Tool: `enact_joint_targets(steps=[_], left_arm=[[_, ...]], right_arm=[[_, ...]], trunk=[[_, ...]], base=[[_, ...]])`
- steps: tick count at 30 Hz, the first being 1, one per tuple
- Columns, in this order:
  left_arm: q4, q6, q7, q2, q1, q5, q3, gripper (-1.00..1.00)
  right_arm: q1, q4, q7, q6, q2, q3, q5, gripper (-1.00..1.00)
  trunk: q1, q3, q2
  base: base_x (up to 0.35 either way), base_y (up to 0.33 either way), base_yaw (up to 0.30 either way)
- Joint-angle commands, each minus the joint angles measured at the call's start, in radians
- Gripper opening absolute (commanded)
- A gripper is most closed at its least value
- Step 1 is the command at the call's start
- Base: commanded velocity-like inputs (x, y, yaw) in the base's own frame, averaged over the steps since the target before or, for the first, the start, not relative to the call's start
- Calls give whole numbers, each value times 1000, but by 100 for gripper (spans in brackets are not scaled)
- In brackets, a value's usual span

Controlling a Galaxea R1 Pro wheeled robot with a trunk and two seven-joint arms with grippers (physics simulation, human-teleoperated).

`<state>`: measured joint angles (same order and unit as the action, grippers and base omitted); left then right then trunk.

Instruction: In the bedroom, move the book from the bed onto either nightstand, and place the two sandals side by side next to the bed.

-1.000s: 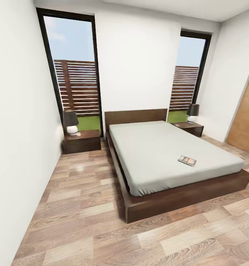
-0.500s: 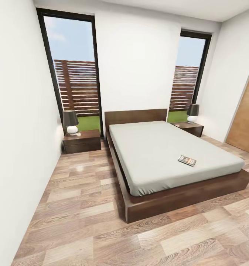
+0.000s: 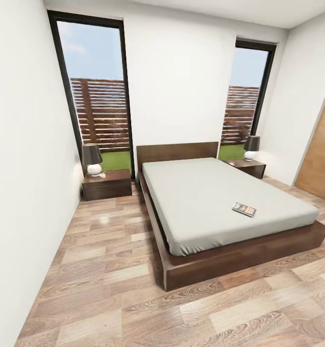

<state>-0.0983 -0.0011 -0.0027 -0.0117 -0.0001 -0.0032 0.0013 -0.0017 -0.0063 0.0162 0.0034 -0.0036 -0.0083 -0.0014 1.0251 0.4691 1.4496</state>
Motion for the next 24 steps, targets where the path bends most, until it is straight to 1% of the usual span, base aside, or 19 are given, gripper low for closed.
enact_joint_targets(steps=[1,8,15,16,20,24], left_arm=[[-7,0,0,0,0,-1,0,100],[-46,5,1,0,0,-4,0,100],[-85,7,1,1,-3,-8,-5,100],[-492,7,1,1,-6,-9,-6,100],[-545,8,2,2,-22,-11,-7,100],[-554,3,-1,7,-52,-11,-7,100]], right_arm=[[0,-3,2,0,-1,-1,0,100],[0,-43,4,0,-9,-2,-1,100],[-1,-82,4,13,-46,-6,-2,100],[-1,-467,4,14,-50,-7,-2,100],[-4,-556,3,17,-56,-8,-2,100],[-6,-582,4,14,-57,-8,-3,100]], trunk=[[0,1,0],[0,1,0],[0,1,0],[0,1,0],[0,1,0],[0,1,0]], base=[[0,0,0],[0,0,0],[0,0,0],[0,0,0],[0,0,0],[0,0,0]])
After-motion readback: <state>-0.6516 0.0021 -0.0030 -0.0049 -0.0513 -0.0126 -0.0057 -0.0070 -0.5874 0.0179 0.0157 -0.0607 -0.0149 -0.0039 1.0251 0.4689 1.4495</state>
